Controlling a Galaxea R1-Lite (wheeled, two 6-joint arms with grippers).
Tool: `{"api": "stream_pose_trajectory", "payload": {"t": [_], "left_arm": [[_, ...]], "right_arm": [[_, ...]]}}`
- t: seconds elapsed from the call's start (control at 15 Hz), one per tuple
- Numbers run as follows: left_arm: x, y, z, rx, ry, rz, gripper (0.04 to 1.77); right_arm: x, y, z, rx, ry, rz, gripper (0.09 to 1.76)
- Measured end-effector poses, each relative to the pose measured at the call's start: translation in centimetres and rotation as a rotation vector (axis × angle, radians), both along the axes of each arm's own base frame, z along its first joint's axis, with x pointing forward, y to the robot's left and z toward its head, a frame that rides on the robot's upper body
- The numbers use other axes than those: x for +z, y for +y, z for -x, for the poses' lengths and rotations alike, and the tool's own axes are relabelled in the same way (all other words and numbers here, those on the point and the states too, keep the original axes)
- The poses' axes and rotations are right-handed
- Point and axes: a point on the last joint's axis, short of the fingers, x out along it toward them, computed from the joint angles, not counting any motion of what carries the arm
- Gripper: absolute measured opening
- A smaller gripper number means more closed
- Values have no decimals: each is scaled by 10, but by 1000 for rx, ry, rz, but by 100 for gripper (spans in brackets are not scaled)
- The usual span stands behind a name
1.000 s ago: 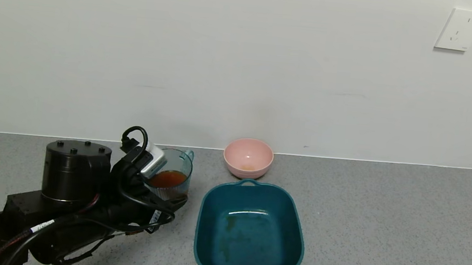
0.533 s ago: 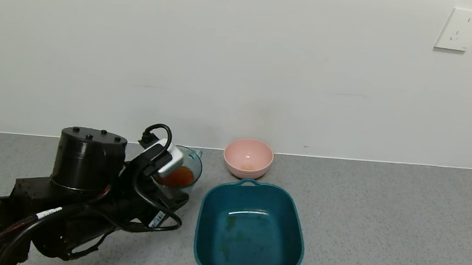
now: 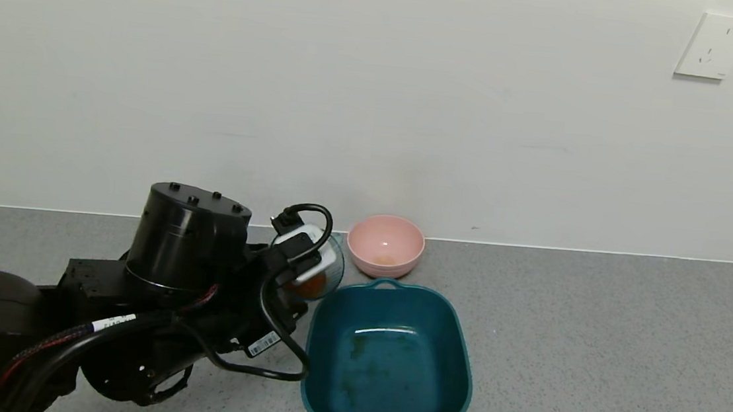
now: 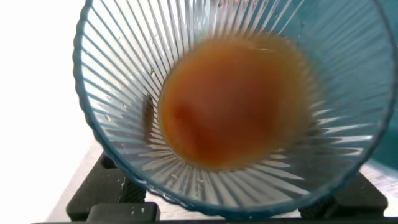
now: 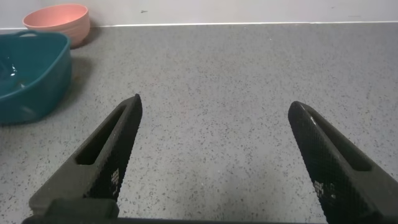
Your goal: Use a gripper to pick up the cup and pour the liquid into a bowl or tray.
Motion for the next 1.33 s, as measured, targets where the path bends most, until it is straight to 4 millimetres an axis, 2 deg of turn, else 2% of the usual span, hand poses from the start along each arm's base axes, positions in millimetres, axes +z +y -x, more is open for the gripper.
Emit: {"api": "stream_pose_trajectory", "payload": {"t": [0.2,0.47,0.87,1.33], "left_arm": [[-3,-4,-2,-20,-24,-142,125],[-7,-14,-3,-86,-27,-247,125],[-9,-22,-7,-194,-61,-526,125],[-12,-41,-8,-217,-92,-738,124]], "right_arm": [[0,0,0,0,0,0,171],[0,0,0,1,0,0,171],[0,0,0,1,0,0,171],[0,0,0,0,0,0,171]]}}
